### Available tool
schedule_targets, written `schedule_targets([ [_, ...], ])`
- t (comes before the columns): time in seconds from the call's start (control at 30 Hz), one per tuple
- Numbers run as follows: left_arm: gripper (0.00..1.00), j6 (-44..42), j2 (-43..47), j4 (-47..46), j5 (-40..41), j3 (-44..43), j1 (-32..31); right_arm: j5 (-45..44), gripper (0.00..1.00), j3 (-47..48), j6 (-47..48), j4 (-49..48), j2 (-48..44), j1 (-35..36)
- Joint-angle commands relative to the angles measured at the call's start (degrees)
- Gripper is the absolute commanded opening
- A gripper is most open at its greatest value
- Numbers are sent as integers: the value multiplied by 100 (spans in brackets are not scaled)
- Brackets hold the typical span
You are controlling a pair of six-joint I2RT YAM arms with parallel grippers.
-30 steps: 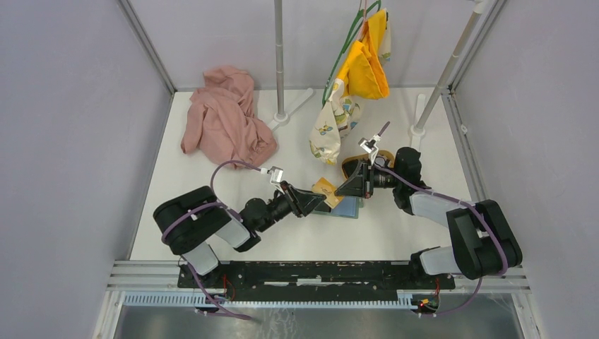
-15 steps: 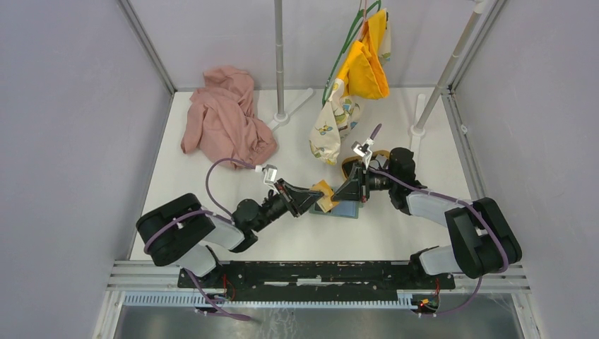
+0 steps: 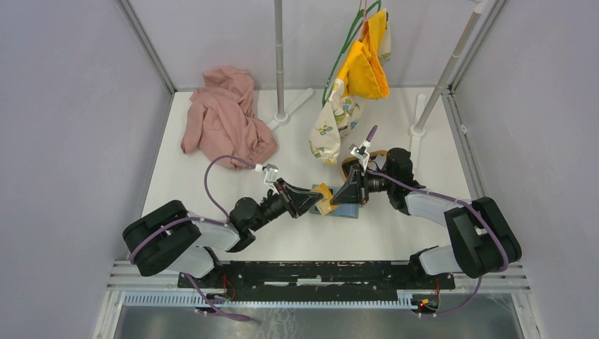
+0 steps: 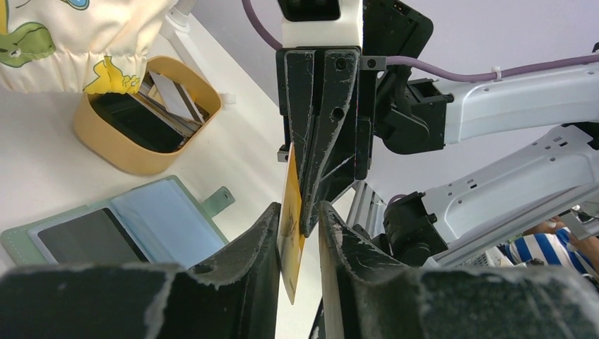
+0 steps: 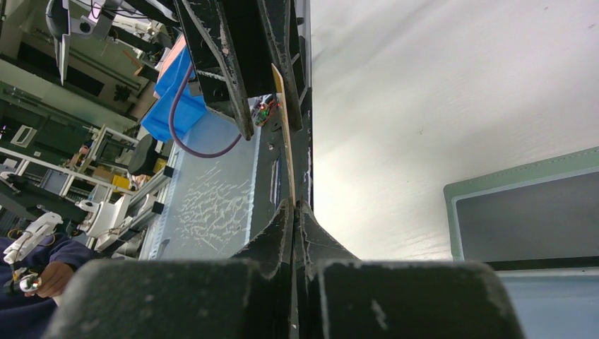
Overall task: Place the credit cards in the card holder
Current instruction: Insert the credit card into the card holder.
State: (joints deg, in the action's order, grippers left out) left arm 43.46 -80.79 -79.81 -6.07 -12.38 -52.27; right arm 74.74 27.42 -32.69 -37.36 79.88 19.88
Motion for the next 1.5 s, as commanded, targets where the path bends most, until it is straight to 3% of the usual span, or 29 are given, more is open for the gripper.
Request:
schedule_targets([
  [0.0,33,-282,188,-75,-271,-106,31,84,0,228,86,-44,-39,15],
  [0.3,27,-215,60,-147,-440,-80,45,116,0,238,36,-121,-112,3],
  [0.4,18,-215,64,-82,-481,-74,70,120,0,229,45,-133,-123,-1],
  [0.47,4,-215,83,-56,-523,-71,96,120,0,229,51,-124,-100,6],
  [0.57,2,-222,172,100,-593,-86,172,120,0,220,108,-129,-93,7],
  [0.63,2,-251,292,472,-661,-133,246,136,8,253,282,-18,-121,4],
  [0.7,2,-330,455,1023,-806,-207,349,203,24,501,1205,766,-187,7],
  [0.73,2,-400,540,1362,-906,-240,411,212,31,705,2006,1717,-227,6],
  [0.8,2,-647,778,2107,-1150,-312,500,-111,43,1498,4738,4568,-265,7],
  [0.83,2,-814,917,2514,-1227,-362,521,-297,47,1842,5971,5591,-268,11],
  [0.87,2,-986,1066,2990,-1267,-411,529,-473,49,1996,6550,6009,-295,4],
  [0.93,2,-1301,1374,3882,-1278,-526,537,-948,52,2089,7193,6304,-444,0],
  [1.13,2,-1847,2339,5802,-736,-636,530,-1946,68,1216,8223,5408,-1224,2],
  [1.33,2,-1906,2932,6332,-361,-511,531,-2677,72,927,10634,5812,-1476,154],
  [1.47,2,-1905,3049,6416,-386,-462,533,-3502,69,1237,10868,5822,-1255,585],
])
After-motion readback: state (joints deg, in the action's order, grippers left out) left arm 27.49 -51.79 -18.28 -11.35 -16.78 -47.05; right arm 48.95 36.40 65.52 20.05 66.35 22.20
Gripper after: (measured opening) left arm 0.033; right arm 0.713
